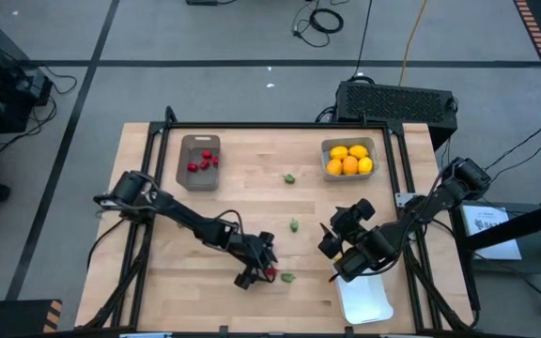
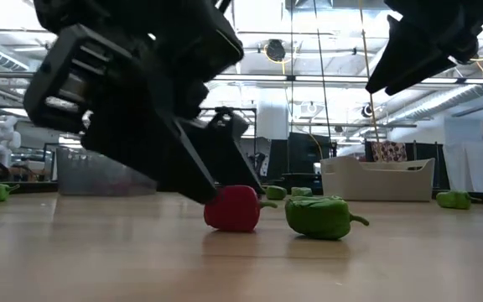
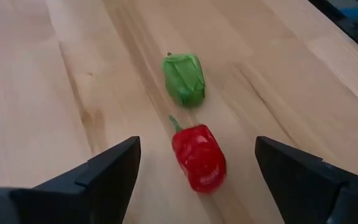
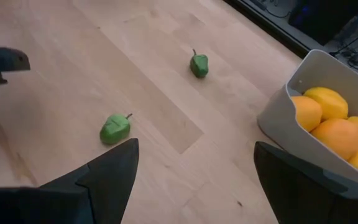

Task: Sort produce into baskets
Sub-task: Put the red chili pepper into the black bin

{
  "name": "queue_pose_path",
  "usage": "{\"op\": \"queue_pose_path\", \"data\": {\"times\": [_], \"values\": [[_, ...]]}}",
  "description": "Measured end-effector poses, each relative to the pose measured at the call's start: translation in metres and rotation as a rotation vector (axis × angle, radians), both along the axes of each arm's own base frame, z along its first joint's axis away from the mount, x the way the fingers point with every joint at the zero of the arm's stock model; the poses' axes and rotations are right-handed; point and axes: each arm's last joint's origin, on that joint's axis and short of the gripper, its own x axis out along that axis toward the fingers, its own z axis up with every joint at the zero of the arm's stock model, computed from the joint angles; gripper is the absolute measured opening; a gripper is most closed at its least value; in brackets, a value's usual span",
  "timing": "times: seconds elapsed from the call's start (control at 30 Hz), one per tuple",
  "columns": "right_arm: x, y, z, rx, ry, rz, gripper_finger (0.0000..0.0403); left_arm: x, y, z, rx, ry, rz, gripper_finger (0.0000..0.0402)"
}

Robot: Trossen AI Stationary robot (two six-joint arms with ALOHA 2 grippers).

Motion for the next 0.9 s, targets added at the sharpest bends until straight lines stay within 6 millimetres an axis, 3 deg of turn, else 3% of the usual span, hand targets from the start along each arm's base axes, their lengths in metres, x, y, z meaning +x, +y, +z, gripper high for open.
{"op": "queue_pose_path", "data": {"times": [0.43,0.9], "values": [[0.001,0.0,0.0,-0.007,0.003,0.012,0.0309,0.002,0.0,-0.014,-0.013,0.033,0.019,0.032],[0.002,0.0,0.0,0.0,-0.008,0.006,0.0309,0.002,0.001,-0.014,-0.012,0.039,0.029,0.0213]]}}
